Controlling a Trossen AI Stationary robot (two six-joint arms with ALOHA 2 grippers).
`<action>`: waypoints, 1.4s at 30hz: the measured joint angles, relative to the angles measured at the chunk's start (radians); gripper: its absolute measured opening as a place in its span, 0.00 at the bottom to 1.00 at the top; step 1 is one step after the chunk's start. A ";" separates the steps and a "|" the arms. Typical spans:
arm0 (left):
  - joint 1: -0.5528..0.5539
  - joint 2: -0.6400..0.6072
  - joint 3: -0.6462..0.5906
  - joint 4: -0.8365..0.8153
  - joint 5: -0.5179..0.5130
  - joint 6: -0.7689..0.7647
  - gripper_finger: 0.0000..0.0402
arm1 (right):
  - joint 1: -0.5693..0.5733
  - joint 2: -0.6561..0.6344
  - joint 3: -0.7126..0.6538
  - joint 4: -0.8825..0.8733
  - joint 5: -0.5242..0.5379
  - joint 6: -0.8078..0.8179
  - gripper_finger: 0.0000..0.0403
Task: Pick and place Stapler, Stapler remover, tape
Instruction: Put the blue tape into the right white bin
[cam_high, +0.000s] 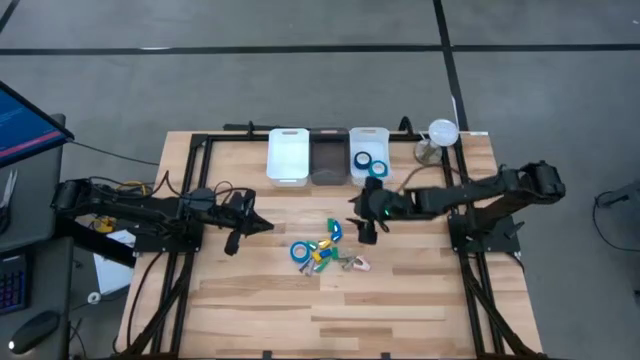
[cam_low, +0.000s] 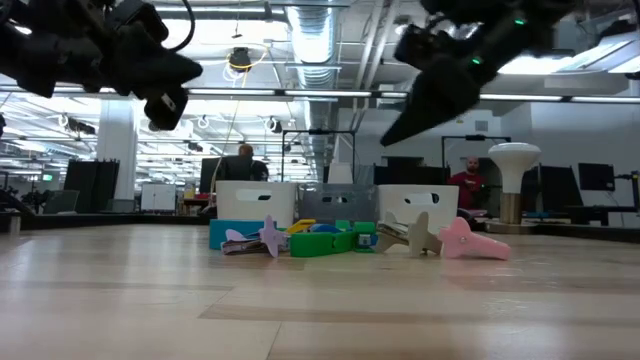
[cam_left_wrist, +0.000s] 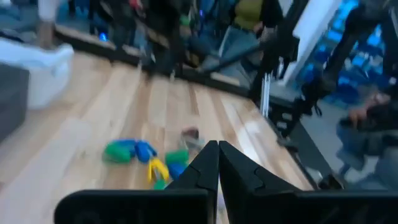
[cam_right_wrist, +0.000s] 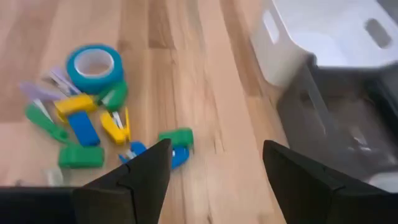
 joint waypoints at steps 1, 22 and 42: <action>0.000 0.000 0.000 0.011 -0.021 0.000 0.01 | 0.026 -0.011 -0.028 0.021 0.044 0.012 0.61; 0.000 0.098 0.000 0.069 -0.223 0.150 0.08 | 0.184 -0.042 -0.185 0.084 0.217 0.155 0.61; -0.182 0.471 0.149 0.135 -0.223 0.440 0.29 | 0.183 -0.042 -0.185 0.085 0.210 0.155 0.61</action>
